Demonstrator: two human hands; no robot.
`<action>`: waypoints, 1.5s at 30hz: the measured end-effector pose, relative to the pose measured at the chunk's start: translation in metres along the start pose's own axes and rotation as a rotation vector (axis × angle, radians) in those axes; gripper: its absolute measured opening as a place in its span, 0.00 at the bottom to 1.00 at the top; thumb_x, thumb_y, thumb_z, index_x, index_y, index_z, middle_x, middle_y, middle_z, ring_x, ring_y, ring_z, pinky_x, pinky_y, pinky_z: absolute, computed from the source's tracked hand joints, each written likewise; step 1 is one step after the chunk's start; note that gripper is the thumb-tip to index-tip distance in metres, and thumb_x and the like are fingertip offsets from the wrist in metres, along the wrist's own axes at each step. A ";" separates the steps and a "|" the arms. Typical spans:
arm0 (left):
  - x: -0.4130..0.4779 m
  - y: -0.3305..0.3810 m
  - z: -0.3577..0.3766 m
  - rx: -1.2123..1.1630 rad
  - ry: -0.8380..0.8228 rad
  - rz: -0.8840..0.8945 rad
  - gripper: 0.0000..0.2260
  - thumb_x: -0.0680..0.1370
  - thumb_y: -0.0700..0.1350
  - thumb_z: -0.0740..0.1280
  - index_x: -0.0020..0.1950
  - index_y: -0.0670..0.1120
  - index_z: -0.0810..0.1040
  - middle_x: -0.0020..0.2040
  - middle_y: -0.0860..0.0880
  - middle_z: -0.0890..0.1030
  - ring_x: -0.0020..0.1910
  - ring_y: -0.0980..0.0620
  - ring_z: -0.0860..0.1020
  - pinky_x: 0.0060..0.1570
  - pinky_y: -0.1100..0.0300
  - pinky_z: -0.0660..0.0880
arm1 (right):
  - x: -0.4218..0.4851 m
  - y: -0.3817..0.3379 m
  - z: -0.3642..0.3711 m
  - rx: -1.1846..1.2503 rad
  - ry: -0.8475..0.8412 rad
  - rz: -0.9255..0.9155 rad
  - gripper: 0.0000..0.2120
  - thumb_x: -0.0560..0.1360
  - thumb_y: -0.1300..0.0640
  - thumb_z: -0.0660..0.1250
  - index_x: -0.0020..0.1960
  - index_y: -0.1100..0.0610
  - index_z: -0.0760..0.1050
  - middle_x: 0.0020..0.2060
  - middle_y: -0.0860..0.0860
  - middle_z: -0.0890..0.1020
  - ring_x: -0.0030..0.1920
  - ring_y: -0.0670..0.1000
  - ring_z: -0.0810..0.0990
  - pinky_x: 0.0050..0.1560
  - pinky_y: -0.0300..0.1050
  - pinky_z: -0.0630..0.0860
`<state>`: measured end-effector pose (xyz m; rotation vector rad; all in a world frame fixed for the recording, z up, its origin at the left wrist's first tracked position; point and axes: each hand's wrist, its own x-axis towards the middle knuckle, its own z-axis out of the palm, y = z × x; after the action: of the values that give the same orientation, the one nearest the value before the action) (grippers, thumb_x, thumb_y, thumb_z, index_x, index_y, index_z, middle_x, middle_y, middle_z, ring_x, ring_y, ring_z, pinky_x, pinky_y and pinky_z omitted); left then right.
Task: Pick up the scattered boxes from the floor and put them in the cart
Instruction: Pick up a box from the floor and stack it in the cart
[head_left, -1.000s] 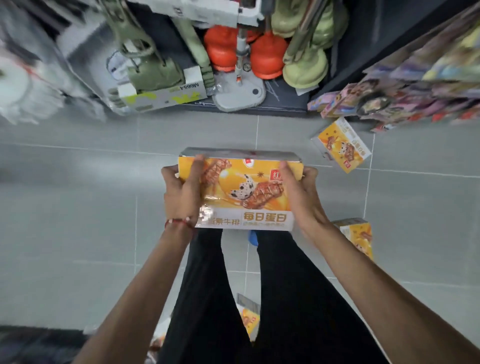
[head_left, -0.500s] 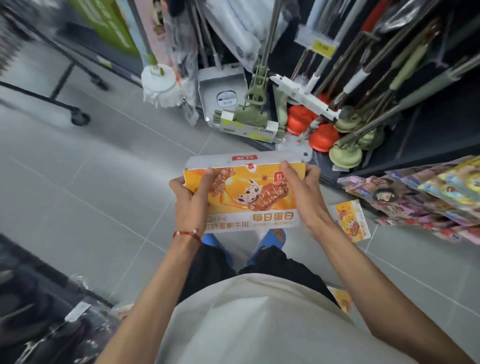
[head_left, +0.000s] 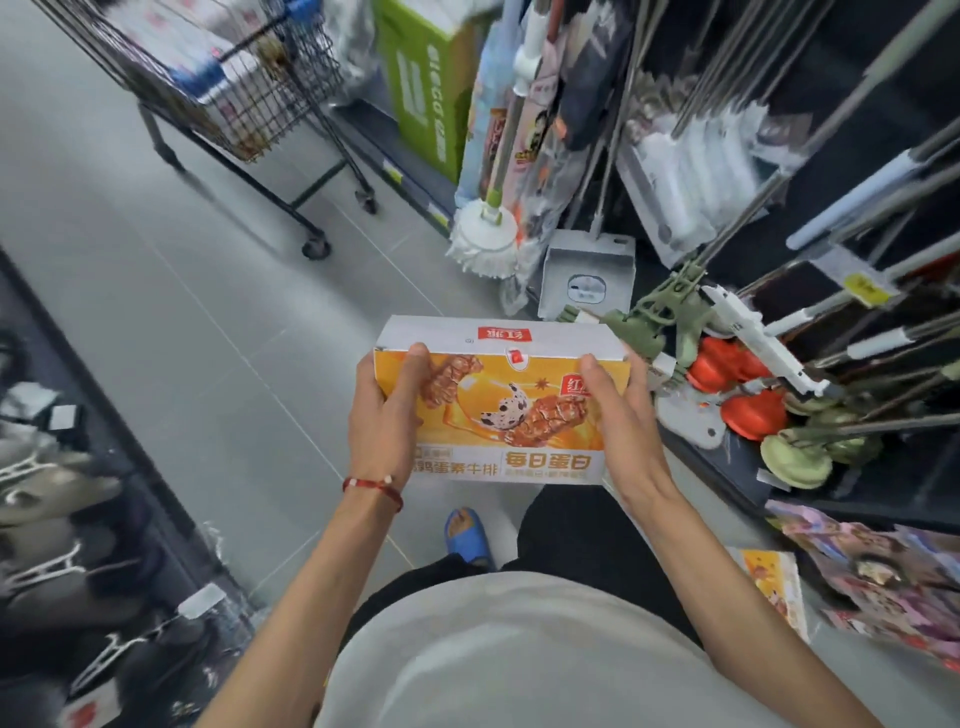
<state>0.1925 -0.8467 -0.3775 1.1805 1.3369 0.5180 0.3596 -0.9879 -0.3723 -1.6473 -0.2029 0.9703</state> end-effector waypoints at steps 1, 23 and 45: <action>0.007 0.004 -0.008 -0.011 0.019 -0.005 0.25 0.72 0.70 0.66 0.61 0.55 0.75 0.52 0.52 0.86 0.50 0.49 0.86 0.57 0.44 0.80 | 0.007 -0.004 0.011 0.001 -0.010 0.004 0.39 0.73 0.34 0.70 0.78 0.42 0.60 0.59 0.48 0.86 0.60 0.50 0.85 0.69 0.62 0.75; 0.198 0.118 -0.093 -0.233 0.404 0.026 0.20 0.77 0.62 0.66 0.66 0.54 0.76 0.55 0.53 0.86 0.52 0.50 0.85 0.57 0.44 0.80 | 0.222 -0.130 0.228 -0.069 -0.398 -0.063 0.30 0.74 0.41 0.71 0.74 0.37 0.66 0.64 0.49 0.83 0.62 0.50 0.84 0.65 0.58 0.79; 0.493 0.233 -0.297 -0.163 0.291 0.048 0.23 0.73 0.65 0.65 0.67 0.59 0.73 0.56 0.54 0.85 0.52 0.52 0.85 0.52 0.53 0.78 | 0.362 -0.213 0.543 0.052 -0.180 -0.101 0.30 0.78 0.57 0.73 0.77 0.48 0.67 0.56 0.47 0.86 0.54 0.47 0.86 0.48 0.42 0.82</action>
<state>0.1104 -0.2318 -0.3490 1.0324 1.4830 0.8426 0.2980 -0.3044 -0.3616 -1.4882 -0.3751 1.0382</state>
